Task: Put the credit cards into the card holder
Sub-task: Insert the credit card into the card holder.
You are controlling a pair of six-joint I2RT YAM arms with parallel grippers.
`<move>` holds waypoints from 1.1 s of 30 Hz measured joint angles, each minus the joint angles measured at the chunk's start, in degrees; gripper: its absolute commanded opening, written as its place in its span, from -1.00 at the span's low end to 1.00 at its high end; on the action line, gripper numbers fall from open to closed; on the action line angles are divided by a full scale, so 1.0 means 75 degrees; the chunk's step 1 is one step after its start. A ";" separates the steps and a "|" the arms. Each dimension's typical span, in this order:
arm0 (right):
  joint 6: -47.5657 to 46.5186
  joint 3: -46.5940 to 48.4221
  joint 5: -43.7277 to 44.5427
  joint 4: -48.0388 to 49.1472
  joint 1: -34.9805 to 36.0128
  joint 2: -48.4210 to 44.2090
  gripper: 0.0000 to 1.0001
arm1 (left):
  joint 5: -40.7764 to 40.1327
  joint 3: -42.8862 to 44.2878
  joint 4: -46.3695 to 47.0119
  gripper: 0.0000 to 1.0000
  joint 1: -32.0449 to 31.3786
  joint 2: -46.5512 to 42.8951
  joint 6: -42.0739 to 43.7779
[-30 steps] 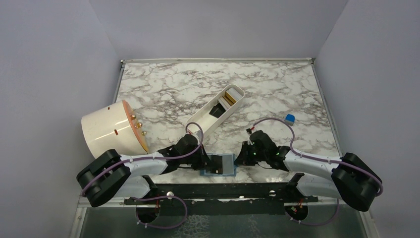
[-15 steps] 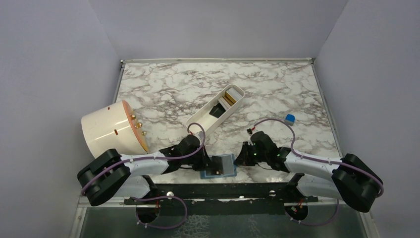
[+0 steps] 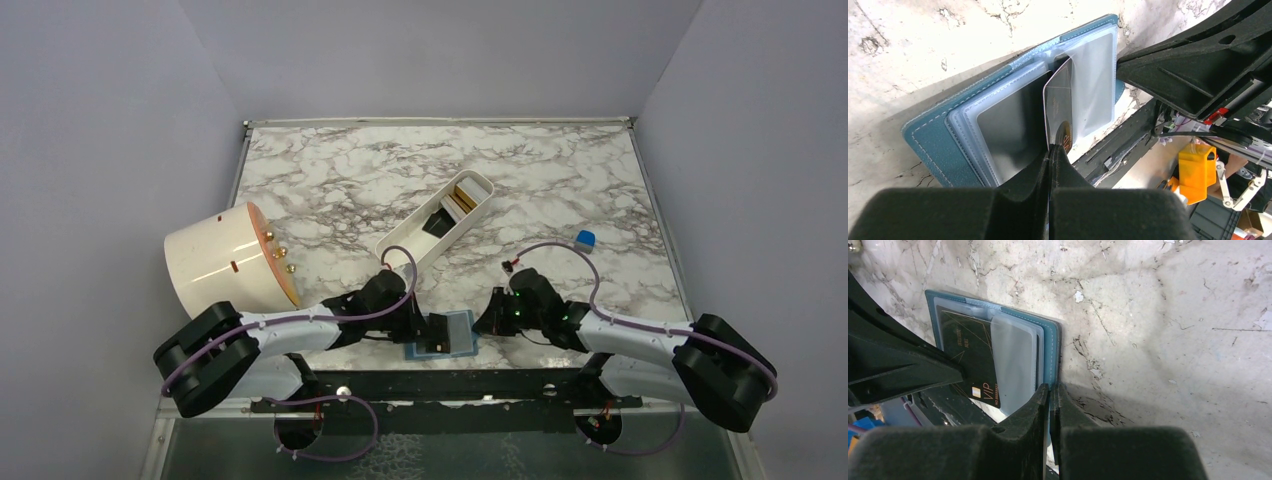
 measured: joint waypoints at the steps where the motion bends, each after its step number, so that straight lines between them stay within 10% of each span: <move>1: 0.0015 -0.0015 0.0003 0.0017 0.0006 -0.0009 -0.89 | 0.0000 -0.0003 -0.0003 -1.00 0.0000 -0.0026 0.0017; 33: 0.1443 -0.0874 0.0041 0.0294 0.0274 -0.0982 -0.93 | 0.0399 -0.0836 0.1122 -1.00 0.0020 -0.0318 -0.0460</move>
